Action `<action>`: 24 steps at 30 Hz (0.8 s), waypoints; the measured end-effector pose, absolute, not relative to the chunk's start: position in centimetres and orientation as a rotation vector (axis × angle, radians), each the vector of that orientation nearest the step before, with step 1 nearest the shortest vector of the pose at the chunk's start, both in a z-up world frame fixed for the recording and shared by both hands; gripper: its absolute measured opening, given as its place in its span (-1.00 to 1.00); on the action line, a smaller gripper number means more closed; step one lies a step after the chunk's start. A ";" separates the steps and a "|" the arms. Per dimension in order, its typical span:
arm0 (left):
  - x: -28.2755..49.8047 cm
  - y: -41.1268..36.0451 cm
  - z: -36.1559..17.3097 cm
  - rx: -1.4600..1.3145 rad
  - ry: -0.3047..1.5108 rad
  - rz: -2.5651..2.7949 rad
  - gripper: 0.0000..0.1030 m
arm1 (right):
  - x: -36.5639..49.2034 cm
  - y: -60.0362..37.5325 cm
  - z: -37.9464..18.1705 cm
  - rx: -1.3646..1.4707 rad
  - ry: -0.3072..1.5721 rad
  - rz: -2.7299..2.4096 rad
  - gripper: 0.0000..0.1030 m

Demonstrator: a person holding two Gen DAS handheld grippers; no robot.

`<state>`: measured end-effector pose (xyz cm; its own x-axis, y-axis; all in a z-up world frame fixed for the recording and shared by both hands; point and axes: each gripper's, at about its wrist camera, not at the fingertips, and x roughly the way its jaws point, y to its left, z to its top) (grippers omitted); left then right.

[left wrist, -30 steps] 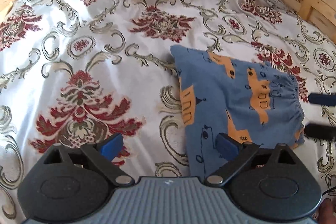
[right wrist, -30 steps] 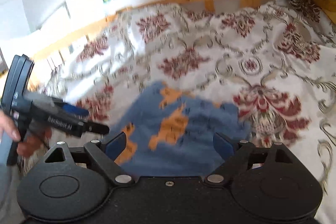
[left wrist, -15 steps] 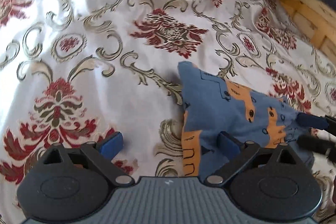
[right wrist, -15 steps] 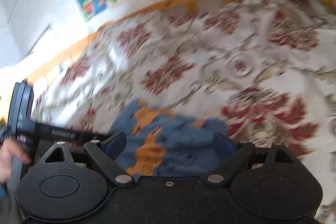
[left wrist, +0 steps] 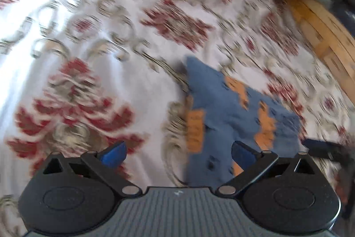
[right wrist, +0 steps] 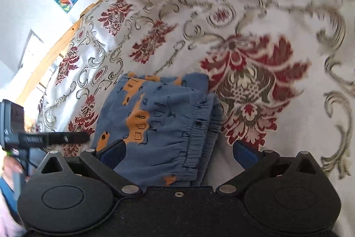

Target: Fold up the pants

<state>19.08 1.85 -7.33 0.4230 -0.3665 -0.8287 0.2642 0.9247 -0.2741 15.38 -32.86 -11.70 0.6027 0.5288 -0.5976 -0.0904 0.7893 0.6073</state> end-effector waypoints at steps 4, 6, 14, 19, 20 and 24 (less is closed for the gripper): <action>20.2 -0.3 -9.1 -0.058 1.108 -0.476 0.99 | 16.5 -33.7 -13.0 0.672 0.846 0.456 0.99; 20.4 -0.7 -9.8 -0.048 1.094 -0.489 0.99 | 16.7 -34.0 -13.2 0.706 0.834 0.473 0.99; 20.4 -1.0 -9.9 -0.003 1.073 -0.511 0.92 | 16.6 -33.4 -13.2 0.692 0.810 0.478 0.68; 20.4 -1.2 -9.8 0.013 1.077 -0.523 0.78 | 16.6 -34.6 -13.7 0.770 0.808 0.443 0.42; 20.4 -1.2 -9.8 0.010 1.080 -0.526 0.75 | 16.5 -34.6 -13.7 0.771 0.810 0.434 0.34; 20.3 -1.1 -9.7 0.005 1.082 -0.541 0.59 | 16.6 -34.8 -13.9 0.779 0.830 0.385 0.05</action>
